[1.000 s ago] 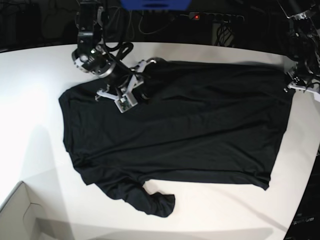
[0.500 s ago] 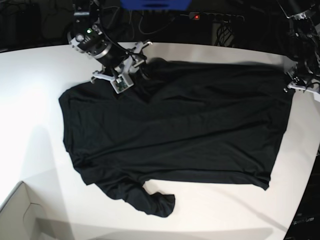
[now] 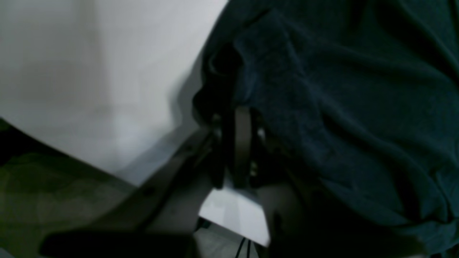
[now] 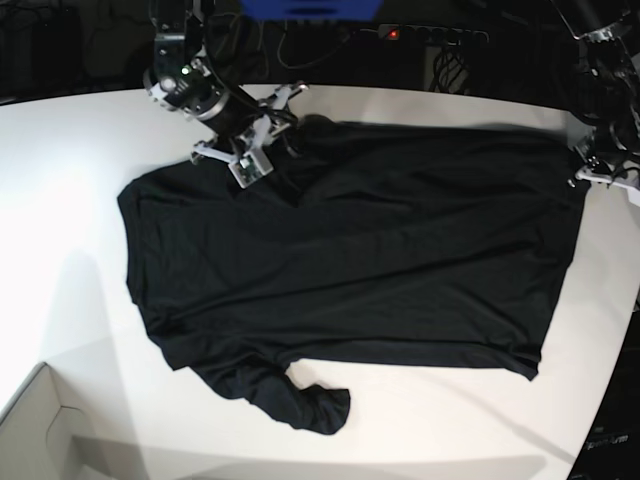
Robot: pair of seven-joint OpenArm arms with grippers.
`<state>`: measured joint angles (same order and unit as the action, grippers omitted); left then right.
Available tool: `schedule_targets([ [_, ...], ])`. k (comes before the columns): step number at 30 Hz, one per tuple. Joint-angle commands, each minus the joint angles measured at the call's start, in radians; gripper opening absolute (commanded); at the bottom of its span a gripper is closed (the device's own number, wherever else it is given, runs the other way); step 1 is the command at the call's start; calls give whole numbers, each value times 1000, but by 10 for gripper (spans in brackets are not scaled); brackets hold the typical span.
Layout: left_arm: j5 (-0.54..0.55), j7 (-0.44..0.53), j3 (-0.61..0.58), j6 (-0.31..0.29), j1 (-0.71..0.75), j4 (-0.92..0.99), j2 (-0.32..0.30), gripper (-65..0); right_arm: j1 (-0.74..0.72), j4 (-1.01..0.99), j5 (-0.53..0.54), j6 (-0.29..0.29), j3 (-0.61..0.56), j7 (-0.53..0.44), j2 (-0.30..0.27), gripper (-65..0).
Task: Layout the t-shirt on the table in an organized manner, then fold the t-shirt properly
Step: 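Drag the held shirt edge with the right gripper along the collar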
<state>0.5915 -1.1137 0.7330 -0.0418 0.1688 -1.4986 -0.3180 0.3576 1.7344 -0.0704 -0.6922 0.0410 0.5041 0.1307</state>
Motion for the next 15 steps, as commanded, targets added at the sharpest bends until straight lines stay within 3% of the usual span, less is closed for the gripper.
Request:
schedule_targets([
  [1,9,13,7,0,-7,-13,-19,-650,-1,14,19,-6,-5,-22,4,-461],
  [4,11,11,7,0,-7,-13,-19,-650,-9,17,19,-6,-5,-22,4,-631],
  [5,11,11,7,0,-7,-13,-19,-650,-5,19,19,-6,-5,-22,4,-650],
  [15,12,13,7,0,-7,-13,-22,-650,102,124,21,-6,-5,-23,4,-650],
])
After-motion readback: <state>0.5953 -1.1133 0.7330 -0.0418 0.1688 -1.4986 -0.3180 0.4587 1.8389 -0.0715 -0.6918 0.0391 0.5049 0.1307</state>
